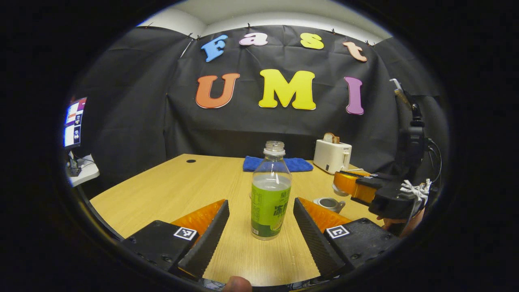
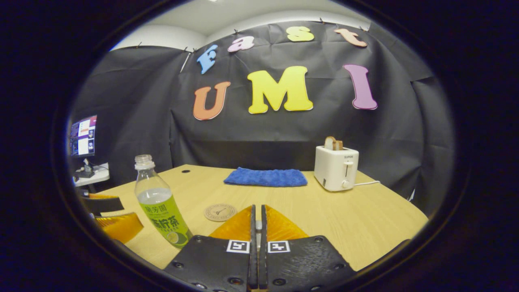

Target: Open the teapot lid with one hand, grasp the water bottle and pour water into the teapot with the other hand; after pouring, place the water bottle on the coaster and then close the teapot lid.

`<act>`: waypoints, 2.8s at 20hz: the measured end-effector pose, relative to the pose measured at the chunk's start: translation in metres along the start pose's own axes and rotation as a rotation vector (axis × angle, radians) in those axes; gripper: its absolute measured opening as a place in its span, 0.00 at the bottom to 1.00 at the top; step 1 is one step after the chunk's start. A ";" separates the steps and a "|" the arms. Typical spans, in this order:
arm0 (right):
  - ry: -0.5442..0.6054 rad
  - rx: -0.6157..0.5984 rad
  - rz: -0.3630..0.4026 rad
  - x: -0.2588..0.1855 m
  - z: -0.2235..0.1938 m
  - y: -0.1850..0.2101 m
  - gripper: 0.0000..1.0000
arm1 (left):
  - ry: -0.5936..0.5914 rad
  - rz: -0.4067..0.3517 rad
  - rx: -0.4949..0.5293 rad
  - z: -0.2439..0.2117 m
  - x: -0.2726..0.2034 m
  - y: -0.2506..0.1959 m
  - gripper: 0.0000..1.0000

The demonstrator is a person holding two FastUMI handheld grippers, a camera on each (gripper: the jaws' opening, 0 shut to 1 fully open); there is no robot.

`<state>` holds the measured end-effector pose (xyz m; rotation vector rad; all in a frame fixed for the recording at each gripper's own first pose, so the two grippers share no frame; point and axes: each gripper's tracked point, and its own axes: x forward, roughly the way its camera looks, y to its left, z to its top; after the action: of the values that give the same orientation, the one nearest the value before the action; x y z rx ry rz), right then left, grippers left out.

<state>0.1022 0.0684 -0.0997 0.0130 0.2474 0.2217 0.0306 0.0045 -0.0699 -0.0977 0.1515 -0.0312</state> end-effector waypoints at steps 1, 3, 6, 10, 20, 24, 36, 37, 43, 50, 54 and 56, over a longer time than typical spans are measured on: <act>-0.005 0.001 -0.001 -0.005 0.003 -0.003 0.01 | 0.013 -0.005 -0.001 -0.005 0.003 -0.003 0.99; -0.020 -0.004 -0.012 -0.015 0.008 -0.010 0.02 | 0.038 0.000 0.001 -0.014 0.012 -0.005 1.00; -0.035 -0.006 -0.029 -0.026 0.010 -0.021 0.01 | 0.059 -0.003 0.005 -0.025 0.028 -0.007 1.00; -0.032 0.003 -0.056 -0.036 0.006 -0.037 0.01 | 0.073 0.014 0.027 -0.036 0.040 -0.002 1.00; -0.034 -0.006 -0.075 -0.047 0.008 -0.051 0.01 | 0.100 0.009 0.044 -0.043 0.057 0.000 0.80; -0.041 0.003 -0.076 -0.052 0.011 -0.059 0.01 | 0.137 0.054 0.151 -0.039 0.055 0.011 0.77; -0.045 0.023 -0.083 -0.065 0.004 -0.091 0.01 | 0.144 0.203 0.754 0.019 0.043 0.047 0.74; -0.046 0.026 -0.084 -0.066 0.004 -0.094 0.01 | 0.152 0.204 0.807 0.023 0.043 0.046 0.74; -0.058 0.039 -0.102 -0.073 0.002 -0.114 0.01 | 0.170 0.246 1.169 0.035 0.047 0.046 0.74; -0.050 0.050 -0.105 -0.075 -0.007 -0.128 0.01 | 0.236 0.197 1.448 0.022 0.055 0.035 0.73; -0.052 0.050 -0.109 -0.076 -0.011 -0.136 0.01 | 0.280 0.206 1.603 0.019 0.054 0.034 0.73; -0.049 0.057 -0.110 -0.077 -0.013 -0.140 0.01 | 0.308 0.206 1.628 0.020 0.056 0.032 0.73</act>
<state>0.0566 -0.0851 -0.0992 0.0616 0.2047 0.1044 0.0893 0.0361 -0.0617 1.5538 0.4022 0.0427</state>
